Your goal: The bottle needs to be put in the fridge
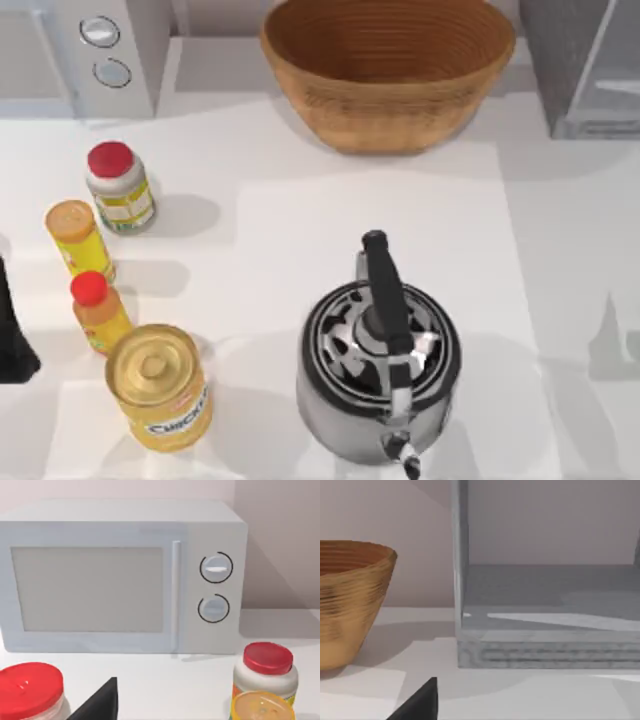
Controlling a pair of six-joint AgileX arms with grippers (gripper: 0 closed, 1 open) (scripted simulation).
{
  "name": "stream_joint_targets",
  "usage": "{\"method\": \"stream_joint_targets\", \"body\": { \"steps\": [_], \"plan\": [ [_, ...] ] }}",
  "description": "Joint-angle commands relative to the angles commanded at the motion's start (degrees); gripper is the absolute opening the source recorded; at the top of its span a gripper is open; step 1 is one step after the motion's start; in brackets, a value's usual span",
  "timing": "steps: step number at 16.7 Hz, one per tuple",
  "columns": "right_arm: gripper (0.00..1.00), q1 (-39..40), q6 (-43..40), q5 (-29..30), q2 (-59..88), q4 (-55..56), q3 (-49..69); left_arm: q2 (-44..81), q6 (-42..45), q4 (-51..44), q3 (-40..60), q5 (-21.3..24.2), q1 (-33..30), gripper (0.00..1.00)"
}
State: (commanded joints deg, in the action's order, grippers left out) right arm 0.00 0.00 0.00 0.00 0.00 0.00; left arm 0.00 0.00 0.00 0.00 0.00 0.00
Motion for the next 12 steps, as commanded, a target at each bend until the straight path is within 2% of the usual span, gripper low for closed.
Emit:
{"method": "stream_joint_targets", "body": {
  "steps": [3,5,8,12],
  "plan": [
    [1.0,-0.6,-0.6,-0.6,0.6,-0.1,0.3,0.0,0.0,0.0,0.0,0.0,0.0,1.0],
    [1.0,-3.2,-3.6,-3.6,3.6,-0.7,2.0,0.0,0.0,0.0,0.0,0.0,0.0,1.0],
    [1.0,-10.4,-12.5,-11.5,12.0,-2.3,6.5,0.0,0.0,0.0,0.0,0.0,0.0,1.0],
    [1.0,-22.3,-31.8,-26.2,28.9,-5.8,14.9,0.0,0.0,0.0,0.0,0.0,0.0,1.0]
  ]
}}
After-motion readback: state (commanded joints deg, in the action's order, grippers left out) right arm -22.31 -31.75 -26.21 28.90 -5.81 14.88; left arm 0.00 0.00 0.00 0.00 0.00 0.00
